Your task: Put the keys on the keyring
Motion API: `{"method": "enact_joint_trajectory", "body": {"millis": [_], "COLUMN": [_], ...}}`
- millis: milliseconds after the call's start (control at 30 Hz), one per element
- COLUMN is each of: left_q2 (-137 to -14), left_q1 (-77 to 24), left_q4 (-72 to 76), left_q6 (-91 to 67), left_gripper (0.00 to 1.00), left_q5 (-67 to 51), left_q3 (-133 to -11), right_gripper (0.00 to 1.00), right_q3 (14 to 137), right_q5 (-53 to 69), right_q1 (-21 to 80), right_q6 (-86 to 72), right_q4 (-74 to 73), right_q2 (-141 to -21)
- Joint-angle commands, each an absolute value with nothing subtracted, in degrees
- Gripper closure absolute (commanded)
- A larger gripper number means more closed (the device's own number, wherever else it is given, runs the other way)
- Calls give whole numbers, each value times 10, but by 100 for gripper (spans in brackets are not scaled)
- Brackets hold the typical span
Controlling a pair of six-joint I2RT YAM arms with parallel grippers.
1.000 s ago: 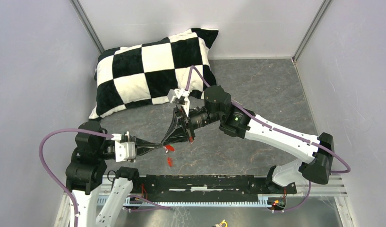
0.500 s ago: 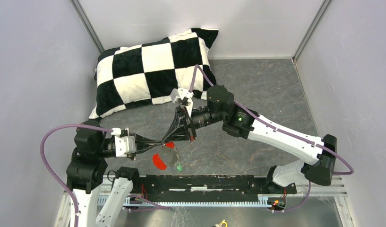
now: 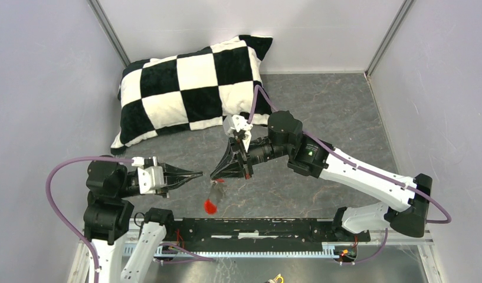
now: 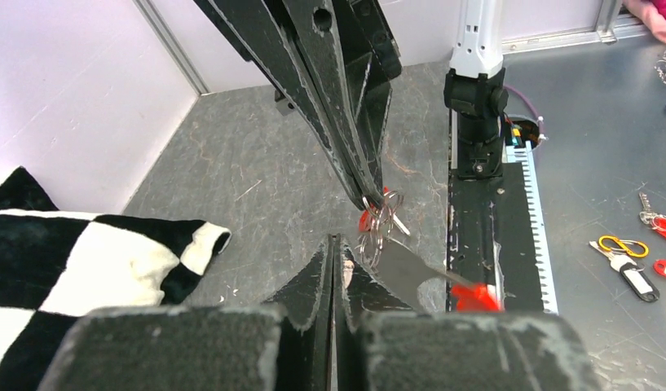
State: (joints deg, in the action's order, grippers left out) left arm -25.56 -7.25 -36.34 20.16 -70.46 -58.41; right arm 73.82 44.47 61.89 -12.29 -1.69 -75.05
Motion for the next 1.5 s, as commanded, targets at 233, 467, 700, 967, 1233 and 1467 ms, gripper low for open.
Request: {"method": "enact_joint_trajectory", "body": {"millis": [233, 467, 700, 967, 1233, 1467], "left_q2": [-266, -312, -310, -317, -299, -305], "left_q1": [-72, -72, -72, -72, -72, -72], "left_q4": [-419, -592, -613, -613, -541, -540], "left_q6": [223, 346, 381, 461, 407, 404], "left_gripper": [75, 64, 49, 28, 32, 52], "left_q5": [-732, -727, -732, -734, -756, -779], "left_q3": [-599, -656, -629, -617, -596, -594], "right_gripper": [100, 100, 100, 100, 100, 100], "right_q3": [743, 764, 781, 795, 805, 808], "right_q5": [431, 422, 432, 443, 452, 454], "right_q1": [621, 622, 622, 623, 623, 625], "right_q6": [-107, -106, -109, -115, -121, -122], "right_q4": [-17, -32, -35, -36, -31, -30], "right_q2": [-732, -743, -757, -774, -787, -793]}}
